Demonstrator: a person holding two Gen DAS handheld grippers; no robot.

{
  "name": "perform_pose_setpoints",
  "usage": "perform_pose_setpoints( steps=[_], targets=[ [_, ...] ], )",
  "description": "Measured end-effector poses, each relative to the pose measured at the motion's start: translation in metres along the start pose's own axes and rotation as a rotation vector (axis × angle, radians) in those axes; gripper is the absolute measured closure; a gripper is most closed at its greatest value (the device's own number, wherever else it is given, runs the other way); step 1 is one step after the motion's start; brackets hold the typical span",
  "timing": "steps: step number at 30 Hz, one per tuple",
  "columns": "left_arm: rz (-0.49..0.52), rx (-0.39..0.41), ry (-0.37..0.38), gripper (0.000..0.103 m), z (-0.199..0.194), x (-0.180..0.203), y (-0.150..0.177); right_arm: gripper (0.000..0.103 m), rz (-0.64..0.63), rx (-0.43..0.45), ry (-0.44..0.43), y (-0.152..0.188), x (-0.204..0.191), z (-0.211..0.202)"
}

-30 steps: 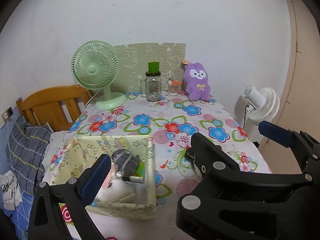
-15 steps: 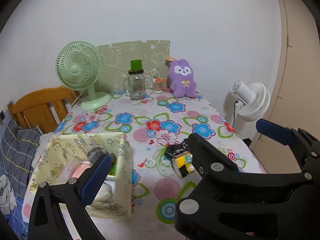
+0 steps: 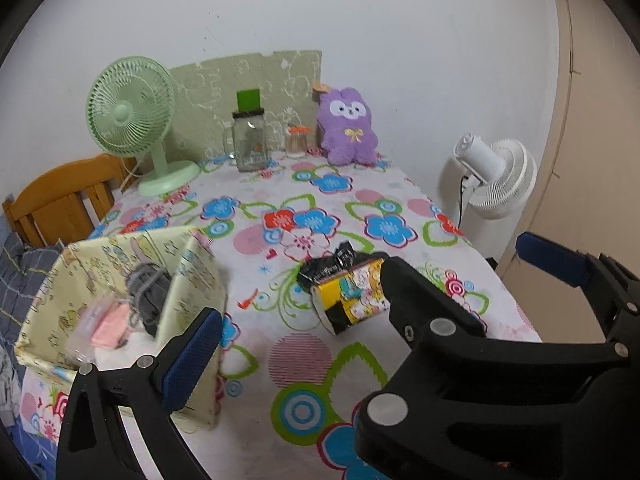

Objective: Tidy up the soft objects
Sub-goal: 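Withdraw both tools from the box toward the yellow cartoon package, then approach the yellow cartoon package with the left tool while the right tool reaches the black bag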

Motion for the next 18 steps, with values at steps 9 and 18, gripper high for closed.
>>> perform_pose_setpoints(
  steps=[9, 18],
  targets=[
    [0.012, -0.031, 0.005, 0.0, 0.024, 0.009, 0.008, 0.001, 0.011, -0.036, 0.004, 0.012, 0.014, 0.023],
    [0.02, -0.064, 0.001, 0.0, 0.053, 0.016, 0.007, 0.001, 0.048, -0.087, 0.011, 0.02, 0.031, 0.051]
  ],
)
Point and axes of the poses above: each gripper's, at about its wrist camera, not at the fingertips, and z roughly the way its jaws point, x to its right, y to its underside, the point moved 10 cm from there along z, roughly the way its jaws point, and after that the axes turned 8 degrees about y, right-handed, at the moved point
